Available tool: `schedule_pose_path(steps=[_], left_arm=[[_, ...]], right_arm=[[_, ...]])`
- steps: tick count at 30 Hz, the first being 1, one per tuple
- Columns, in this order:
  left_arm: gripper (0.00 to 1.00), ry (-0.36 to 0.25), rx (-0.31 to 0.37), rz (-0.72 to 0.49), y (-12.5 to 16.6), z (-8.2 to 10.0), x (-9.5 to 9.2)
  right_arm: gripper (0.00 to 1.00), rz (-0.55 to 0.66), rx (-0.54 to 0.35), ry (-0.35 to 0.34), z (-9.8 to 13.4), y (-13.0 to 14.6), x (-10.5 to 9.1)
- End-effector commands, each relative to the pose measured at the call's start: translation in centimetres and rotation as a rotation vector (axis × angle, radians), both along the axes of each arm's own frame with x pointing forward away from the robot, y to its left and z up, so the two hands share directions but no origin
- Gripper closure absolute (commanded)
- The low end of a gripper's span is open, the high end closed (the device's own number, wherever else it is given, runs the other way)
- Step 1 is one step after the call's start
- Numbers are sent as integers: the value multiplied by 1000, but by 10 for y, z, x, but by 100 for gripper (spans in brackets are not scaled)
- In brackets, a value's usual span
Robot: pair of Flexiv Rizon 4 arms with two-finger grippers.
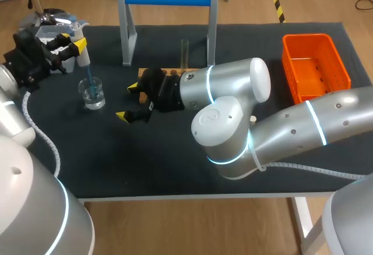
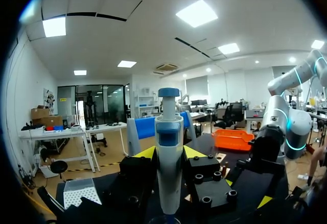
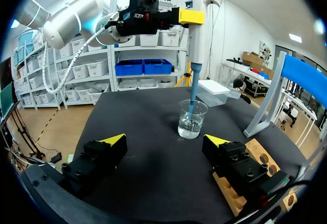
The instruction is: Invert the test tube, pick up the pipette, mount the tip to pipette, aspirate from beaker and dispense into the tube, eject the tip, return the pipette, and cap with the stopper.
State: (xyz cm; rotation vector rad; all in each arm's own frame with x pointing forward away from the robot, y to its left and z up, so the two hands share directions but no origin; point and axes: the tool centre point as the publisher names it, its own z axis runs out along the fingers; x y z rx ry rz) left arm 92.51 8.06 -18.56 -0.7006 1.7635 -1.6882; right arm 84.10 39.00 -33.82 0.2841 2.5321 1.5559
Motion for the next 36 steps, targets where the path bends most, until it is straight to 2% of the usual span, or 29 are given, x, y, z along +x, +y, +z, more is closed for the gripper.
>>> schedule_pose_path(steps=[1,12,19,20,29,36], left_arm=[[100,-1,0,4,-1,0,1],[100,-1,0,4,-1,0,1],[100,-1,0,4,-1,0,1],[100,-1,0,4,-1,0,1],[100,-1,0,4,-1,0,1],[100,-1,0,4,-1,0,1]], right_arm=[[0,1,3,0,-1,0,0],[0,76,11,3,36,-26,-18],[0,187,10,12,76,-49,-22],[0,212,38,27,84,-52,-21],[0,362,115,39,142,-74,-1],[0,434,144,42,172,-74,18]])
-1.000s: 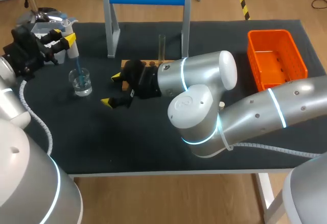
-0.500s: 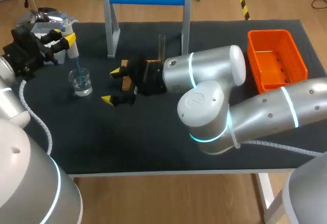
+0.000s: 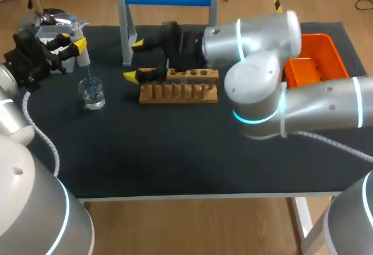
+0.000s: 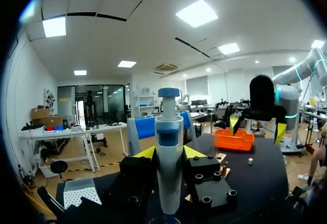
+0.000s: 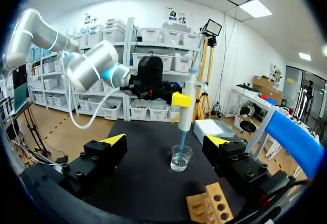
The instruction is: Invert the test tube, pick up the pipette, mount the tip to pipette, aspirate from beaker and dispense into the tube, eject the tip, return the pipette, and cap with the stopper.
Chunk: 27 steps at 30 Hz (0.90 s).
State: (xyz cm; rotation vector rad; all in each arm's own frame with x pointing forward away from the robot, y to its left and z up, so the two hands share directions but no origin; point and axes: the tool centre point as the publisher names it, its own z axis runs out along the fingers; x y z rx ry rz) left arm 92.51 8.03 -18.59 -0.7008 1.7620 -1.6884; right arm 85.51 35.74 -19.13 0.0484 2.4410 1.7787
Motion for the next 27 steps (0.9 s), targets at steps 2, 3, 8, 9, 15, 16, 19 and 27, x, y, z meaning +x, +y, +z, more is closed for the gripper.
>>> schedule_pose_path(steps=[2,3,8,9,15,16,19,27], left_arm=[[100,0,0,3,-1,0,1],[100,0,0,3,-1,0,1],[100,0,0,3,-1,0,1],[100,0,0,3,-1,0,1],[100,0,0,3,-1,0,1],[100,0,0,3,-1,0,1],[100,0,0,3,-1,0,1],[100,0,0,3,-1,0,1]], right_arm=[[0,357,-30,87,30,-39,10],[0,377,-18,89,33,-37,12],[0,426,-1,106,45,-32,30],[0,438,-14,97,47,-30,33],[0,511,-34,97,57,-18,45],[0,516,-42,95,58,-15,47],[44,538,-33,98,62,-9,52],[100,605,17,99,66,10,61]])
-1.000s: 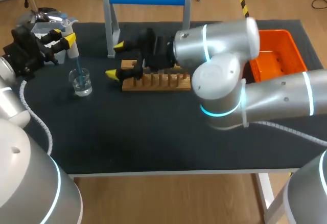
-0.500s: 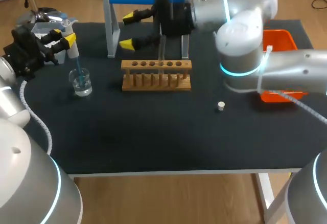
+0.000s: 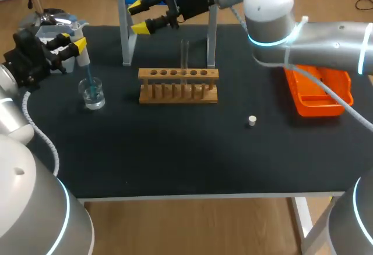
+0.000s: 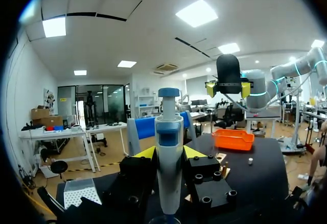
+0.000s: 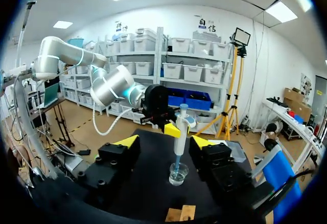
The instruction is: Invert the test tube, pick up the pipette, mount the tip to pipette, aspirate from beaker and dispense into the tube, eject the tip, return the pipette, and cap with the stopper.
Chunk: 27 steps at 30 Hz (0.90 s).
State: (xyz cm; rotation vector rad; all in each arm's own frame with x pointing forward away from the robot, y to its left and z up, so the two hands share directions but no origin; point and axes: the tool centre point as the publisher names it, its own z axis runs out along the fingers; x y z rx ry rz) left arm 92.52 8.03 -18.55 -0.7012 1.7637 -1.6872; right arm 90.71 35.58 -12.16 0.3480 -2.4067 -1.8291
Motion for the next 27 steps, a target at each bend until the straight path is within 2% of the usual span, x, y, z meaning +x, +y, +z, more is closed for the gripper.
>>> schedule_pose_path(steps=[1,6,16,27], left_arm=[[100,-1,-1,3,-1,0,0],[100,-1,-1,3,-1,0,0],[100,-1,-1,3,-1,0,0],[100,-1,-1,3,-1,0,0]], right_arm=[[100,275,-9,71,-3,14,10],[100,300,24,92,1,28,12],[100,363,164,140,19,53,11],[100,402,202,163,25,84,4]])
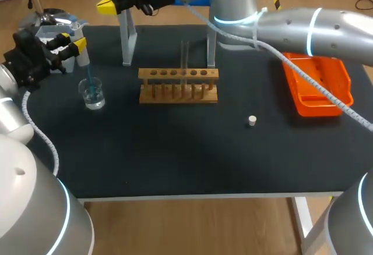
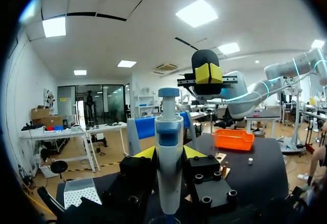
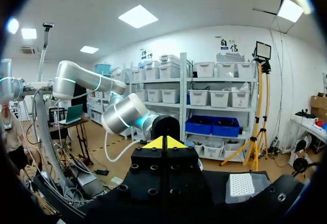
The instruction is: Invert the test tube, pick up the pipette, mount the tip to pipette, aspirate from beaker and dispense into the tube, eject the tip, return the pipette, and cap with the stopper.
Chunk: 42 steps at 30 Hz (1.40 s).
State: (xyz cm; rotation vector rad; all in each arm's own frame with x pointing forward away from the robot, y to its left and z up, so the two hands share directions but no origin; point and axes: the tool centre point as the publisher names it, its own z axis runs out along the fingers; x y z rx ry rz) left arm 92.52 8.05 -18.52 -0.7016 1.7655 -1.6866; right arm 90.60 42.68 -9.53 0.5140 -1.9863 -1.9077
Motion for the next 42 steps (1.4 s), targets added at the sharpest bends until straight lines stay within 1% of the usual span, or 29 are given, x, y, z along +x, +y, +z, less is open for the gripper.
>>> schedule_pose_path(steps=[1,9,10,19,23,31,42], left_arm=[[100,-2,-2,3,-1,0,0],[100,-2,-2,3,-1,0,0],[100,-2,-2,3,-1,0,0],[100,-2,-2,3,-1,0,0],[100,-2,-2,3,-1,0,0],[100,-2,-2,3,-1,0,0],[100,-2,-2,3,-1,0,0]], right_arm=[[100,138,7,14,-1,16,5],[100,148,24,35,1,34,3],[100,155,29,46,1,36,2],[100,162,21,48,-1,53,3],[100,167,17,46,-1,58,2],[100,166,14,50,-1,68,7],[100,175,1,67,-10,77,7]])
